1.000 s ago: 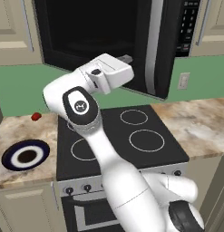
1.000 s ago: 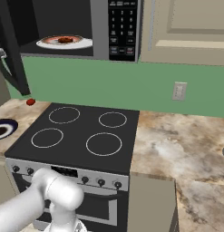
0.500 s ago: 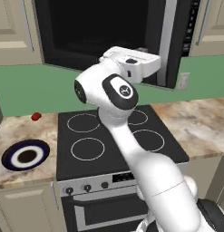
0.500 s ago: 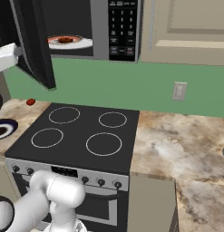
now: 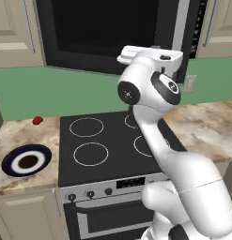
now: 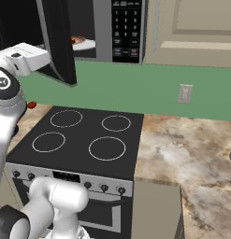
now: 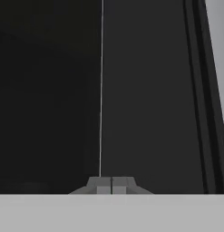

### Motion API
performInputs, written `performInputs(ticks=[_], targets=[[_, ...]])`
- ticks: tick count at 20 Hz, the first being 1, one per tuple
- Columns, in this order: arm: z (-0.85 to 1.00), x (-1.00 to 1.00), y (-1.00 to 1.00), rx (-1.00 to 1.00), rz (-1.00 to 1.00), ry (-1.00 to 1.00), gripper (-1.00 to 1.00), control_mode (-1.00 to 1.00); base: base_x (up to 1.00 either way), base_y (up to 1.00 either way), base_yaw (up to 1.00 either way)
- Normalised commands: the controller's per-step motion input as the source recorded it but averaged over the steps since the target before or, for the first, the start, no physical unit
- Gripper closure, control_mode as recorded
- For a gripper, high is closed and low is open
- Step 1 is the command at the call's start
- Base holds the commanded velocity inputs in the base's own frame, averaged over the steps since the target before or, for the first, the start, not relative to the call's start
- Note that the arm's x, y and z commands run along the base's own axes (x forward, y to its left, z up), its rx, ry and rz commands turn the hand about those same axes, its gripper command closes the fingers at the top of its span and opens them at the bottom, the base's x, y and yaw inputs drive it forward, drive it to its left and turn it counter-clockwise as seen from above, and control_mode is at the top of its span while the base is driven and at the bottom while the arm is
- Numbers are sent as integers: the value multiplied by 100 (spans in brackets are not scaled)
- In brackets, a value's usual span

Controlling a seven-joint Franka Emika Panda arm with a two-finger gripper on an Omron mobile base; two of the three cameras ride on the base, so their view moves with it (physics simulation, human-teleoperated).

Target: Pick the chicken drumstick from the counter and place it in the microwave. Then turn on the microwave.

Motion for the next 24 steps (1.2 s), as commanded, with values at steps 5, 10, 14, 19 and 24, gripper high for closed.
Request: performInputs(ticks=[5,10,14,19,24], targets=[[0,45,0,0,31,1,100,-100,0,0,0],[11,55,0,0,28,9,100,-100,0,0,0],[14,70,0,0,25,11,100,-100,0,0,0],[19,53,0,0,22,7,100,-100,0,0,0],[20,46,0,0,19,7,100,-100,0,0,0]])
